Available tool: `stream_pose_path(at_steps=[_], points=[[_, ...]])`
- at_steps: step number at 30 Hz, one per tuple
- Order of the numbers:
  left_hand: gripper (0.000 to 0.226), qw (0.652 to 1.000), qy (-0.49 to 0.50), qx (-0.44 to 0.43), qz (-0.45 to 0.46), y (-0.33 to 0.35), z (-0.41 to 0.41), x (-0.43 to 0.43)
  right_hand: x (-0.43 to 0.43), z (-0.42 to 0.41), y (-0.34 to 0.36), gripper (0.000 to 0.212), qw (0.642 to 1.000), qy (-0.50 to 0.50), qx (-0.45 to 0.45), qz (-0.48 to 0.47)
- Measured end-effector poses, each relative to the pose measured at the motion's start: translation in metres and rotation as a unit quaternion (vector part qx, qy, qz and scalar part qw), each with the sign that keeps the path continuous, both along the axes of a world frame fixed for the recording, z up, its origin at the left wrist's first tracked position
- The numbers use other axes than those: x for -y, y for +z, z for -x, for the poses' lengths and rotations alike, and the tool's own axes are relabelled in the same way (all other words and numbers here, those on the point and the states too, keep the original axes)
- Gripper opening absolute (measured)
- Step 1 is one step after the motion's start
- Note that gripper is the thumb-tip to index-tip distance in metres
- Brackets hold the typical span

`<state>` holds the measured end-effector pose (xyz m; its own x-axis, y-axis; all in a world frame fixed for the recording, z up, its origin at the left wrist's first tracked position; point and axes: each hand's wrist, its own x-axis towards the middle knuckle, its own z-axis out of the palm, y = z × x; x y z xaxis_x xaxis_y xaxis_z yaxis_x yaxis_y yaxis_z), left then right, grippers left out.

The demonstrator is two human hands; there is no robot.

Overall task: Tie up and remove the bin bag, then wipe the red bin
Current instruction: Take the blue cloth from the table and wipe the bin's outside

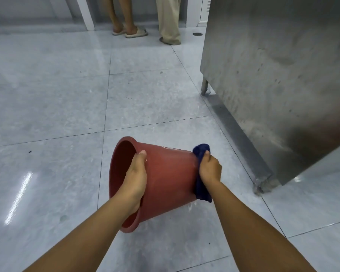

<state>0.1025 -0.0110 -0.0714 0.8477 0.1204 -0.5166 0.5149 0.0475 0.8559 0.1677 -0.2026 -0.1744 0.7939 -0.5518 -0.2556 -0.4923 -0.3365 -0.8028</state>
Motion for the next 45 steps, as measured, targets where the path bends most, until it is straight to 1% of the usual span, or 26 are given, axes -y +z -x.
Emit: stream_pose_path(at_steps=[2,3,4,5,7,9,10,11,12,13,14,15,17,19,22,24,25,27,30,33,37,41,43,44,45], points=[[0.05,1.0,-0.005,-0.012,0.01,0.001,0.0,-0.002,0.015,0.007,0.005,0.054,0.991,-0.1,-0.002,-0.092],[0.051,1.0,-0.011,-0.014,0.019,0.003,-0.001,-0.005,0.022,0.014,0.011,0.052,0.983,-0.137,0.01,-0.123],[0.055,0.999,-0.017,-0.017,0.032,0.003,-0.001,-0.008,0.026,0.021,0.017,0.048,0.978,-0.152,0.033,-0.136],[0.064,0.999,-0.023,-0.022,0.044,0.004,-0.002,-0.011,0.027,0.029,0.025,0.045,0.979,-0.144,0.061,-0.133],[0.084,0.997,-0.032,-0.042,0.055,0.004,-0.003,-0.014,0.016,0.05,0.044,0.042,0.982,-0.096,0.134,-0.093],[0.092,0.996,-0.029,-0.073,0.053,0.004,-0.003,-0.01,-0.012,0.069,0.065,0.037,0.976,-0.026,0.214,-0.04],[0.089,0.994,-0.026,-0.086,0.054,0.005,-0.003,-0.005,-0.029,0.077,0.073,0.034,0.967,0.022,0.254,-0.018],[0.082,0.994,-0.023,-0.091,0.064,0.008,-0.004,0.0,-0.048,0.082,0.078,0.034,0.956,0.08,0.281,-0.003],[0.071,0.993,-0.018,-0.078,0.082,0.011,-0.006,0.005,-0.068,0.085,0.082,0.035,0.946,0.143,0.29,0.003],[0.06,0.993,-0.012,-0.053,0.108,0.013,-0.008,0.009,-0.085,0.087,0.085,0.042,0.939,0.198,0.282,0.011],[0.053,0.991,-0.007,-0.028,0.134,0.014,-0.011,0.012,-0.1,0.087,0.087,0.049,0.933,0.236,0.27,0.031],[0.051,0.988,-0.003,-0.009,0.154,0.015,-0.012,0.013,-0.108,0.084,0.089,0.054,0.93,0.255,0.259,0.055],[0.048,0.984,0.013,0.019,0.176,0.019,-0.013,0.012,-0.113,0.073,0.092,0.056,0.929,0.275,0.233,0.087],[0.051,0.983,0.023,0.029,0.177,0.022,-0.01,0.015,-0.109,0.059,0.095,0.056,0.928,0.295,0.198,0.112],[0.064,0.988,0.005,0.009,0.151,0.024,-0.001,0.028,-0.1,0.038,0.097,0.055,0.934,0.322,0.098,0.122],[0.065,0.991,0.016,0.0,0.133,0.021,0.003,0.036,-0.095,0.032,0.096,0.058,0.932,0.337,0.048,0.125],[0.063,0.993,0.021,-0.001,0.115,0.018,0.004,0.037,-0.093,0.032,0.094,0.058,0.932,0.335,0.046,0.128],[0.058,0.998,0.017,-0.004,0.066,0.011,0.004,0.035,-0.089,0.036,0.09,0.055,0.934,0.315,0.077,0.149],[0.056,1.0,-0.021,-0.007,0.013,-0.002,0.002,0.023,-0.083,0.043,0.081,0.048,0.927,0.297,0.115,0.198],[0.056,0.999,-0.037,-0.007,-0.009,-0.007,0.005,0.015,-0.064,0.044,0.069,0.052,0.928,0.283,0.077,0.23],[0.053,0.998,-0.049,0.006,-0.045,-0.013,0.009,0.018,-0.017,0.049,0.048,0.054,0.941,0.231,0.023,0.248],[0.051,0.995,-0.086,0.026,-0.048,-0.013,0.013,0.029,0.027,0.057,0.029,0.059,0.965,0.167,-0.051,0.197],[0.049,0.992,-0.104,0.048,-0.058,-0.009,0.015,0.034,0.046,0.058,0.018,0.054,0.967,0.142,-0.085,0.193],[0.049,0.99,-0.113,0.059,-0.065,-0.006,0.017,0.035,0.055,0.057,0.012,0.053,0.974,0.121,-0.098,0.166],[0.049,0.988,-0.12,0.067,-0.071,-0.004,0.018,0.036,0.064,0.056,0.008,0.053,0.986,0.079,-0.101,0.109]])
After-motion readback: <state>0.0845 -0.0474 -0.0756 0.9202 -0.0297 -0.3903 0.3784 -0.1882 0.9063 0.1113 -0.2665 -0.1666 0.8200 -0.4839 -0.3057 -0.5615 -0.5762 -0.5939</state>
